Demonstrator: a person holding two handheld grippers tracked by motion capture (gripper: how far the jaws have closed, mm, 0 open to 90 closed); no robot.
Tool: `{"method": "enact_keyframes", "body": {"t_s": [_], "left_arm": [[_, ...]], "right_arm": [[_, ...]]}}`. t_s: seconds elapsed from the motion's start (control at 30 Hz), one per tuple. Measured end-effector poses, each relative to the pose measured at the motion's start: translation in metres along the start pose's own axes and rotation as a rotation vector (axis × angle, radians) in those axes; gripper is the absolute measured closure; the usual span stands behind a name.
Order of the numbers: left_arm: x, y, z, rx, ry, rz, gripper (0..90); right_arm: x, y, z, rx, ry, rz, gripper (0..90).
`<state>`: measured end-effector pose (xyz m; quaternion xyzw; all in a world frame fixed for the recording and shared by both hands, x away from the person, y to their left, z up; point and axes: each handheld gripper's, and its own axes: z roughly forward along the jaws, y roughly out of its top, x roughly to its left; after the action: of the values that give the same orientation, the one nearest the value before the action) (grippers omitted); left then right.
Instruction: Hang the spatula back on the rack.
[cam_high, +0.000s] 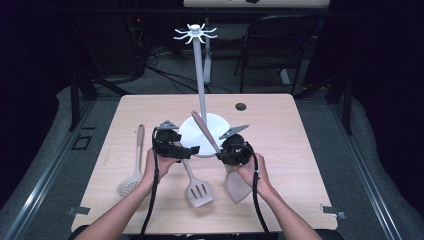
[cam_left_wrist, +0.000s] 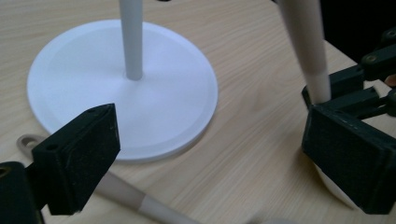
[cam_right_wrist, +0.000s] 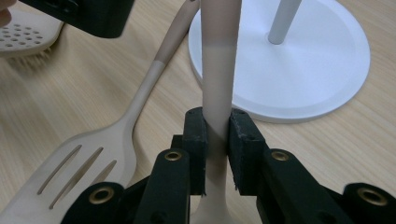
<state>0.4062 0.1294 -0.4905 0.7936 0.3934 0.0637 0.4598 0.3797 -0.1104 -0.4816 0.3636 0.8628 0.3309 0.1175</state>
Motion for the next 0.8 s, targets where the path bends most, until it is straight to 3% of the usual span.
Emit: {"method": "enact_keyframes", "body": {"t_s": [0.3,0.63,0.7,0.77,0.8], "left_arm": [[-0.012,0.002,0.012,-0.042,-0.051,0.013,18.4],[-0.020,0.000,0.025,-0.089,-0.126,-0.031,47.3],[-0.021,0.000,0.025,-0.087,-0.128,-0.028,52.7],[-0.023,-0.003,0.025,-0.117,-0.104,-0.040,57.7],[-0.022,-0.003,0.025,-0.124,-0.114,-0.052,60.3]], "right_arm": [[0.005,0.004,0.009,0.007,-0.003,-0.014,78.6],[0.011,0.005,0.014,-0.027,-0.018,-0.021,78.6],[0.012,0.004,0.014,-0.028,-0.020,-0.024,78.6],[0.013,0.004,0.015,-0.040,-0.021,-0.027,78.5],[0.013,0.003,0.015,-0.043,-0.019,-0.026,78.1]]}}
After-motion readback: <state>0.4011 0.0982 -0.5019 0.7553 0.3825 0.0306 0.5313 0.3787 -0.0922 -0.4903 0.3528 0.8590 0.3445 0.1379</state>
